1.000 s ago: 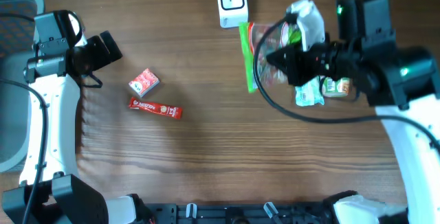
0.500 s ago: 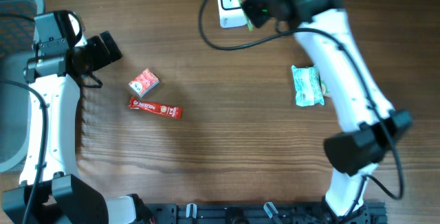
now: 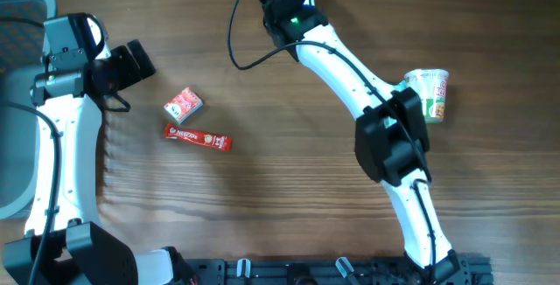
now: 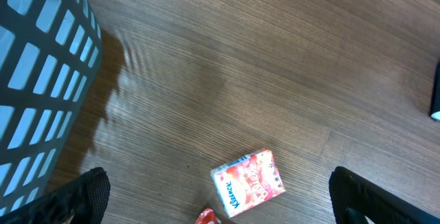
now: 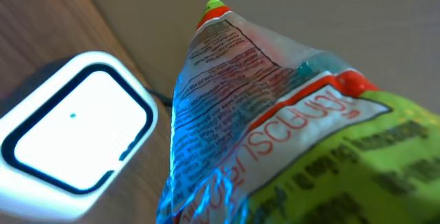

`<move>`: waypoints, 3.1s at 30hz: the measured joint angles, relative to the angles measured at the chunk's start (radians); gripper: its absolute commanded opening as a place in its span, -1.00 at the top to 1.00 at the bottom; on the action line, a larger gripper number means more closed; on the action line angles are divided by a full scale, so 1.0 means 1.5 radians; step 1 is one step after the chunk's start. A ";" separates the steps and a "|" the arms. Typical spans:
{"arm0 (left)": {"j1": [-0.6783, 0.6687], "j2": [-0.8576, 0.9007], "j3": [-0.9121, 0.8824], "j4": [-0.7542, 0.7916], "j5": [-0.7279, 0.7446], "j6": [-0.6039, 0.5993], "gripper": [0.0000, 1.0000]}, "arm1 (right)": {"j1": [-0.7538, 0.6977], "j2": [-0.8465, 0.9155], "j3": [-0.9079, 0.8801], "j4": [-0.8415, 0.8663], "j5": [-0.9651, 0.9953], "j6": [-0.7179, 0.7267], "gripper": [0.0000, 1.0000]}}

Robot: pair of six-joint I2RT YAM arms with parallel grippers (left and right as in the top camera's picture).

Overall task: Scan the item barcode
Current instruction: 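Raise the green bag up to the white barcode scanner, then lower the green bag onto the table beside the mint pack, then move the right gripper left to the red Nescafé stick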

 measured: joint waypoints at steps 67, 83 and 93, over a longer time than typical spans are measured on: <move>0.000 0.000 0.000 0.000 0.000 0.000 -1.00 | -0.151 -0.231 -0.463 -0.639 -0.315 0.804 -0.23; 0.000 0.000 0.000 0.000 0.000 0.000 -1.00 | 0.184 -0.308 -0.456 -0.292 -0.699 0.645 -0.15; 0.000 0.000 0.000 0.000 0.000 0.000 -1.00 | 0.236 -0.310 -0.292 -0.219 -0.656 0.646 0.03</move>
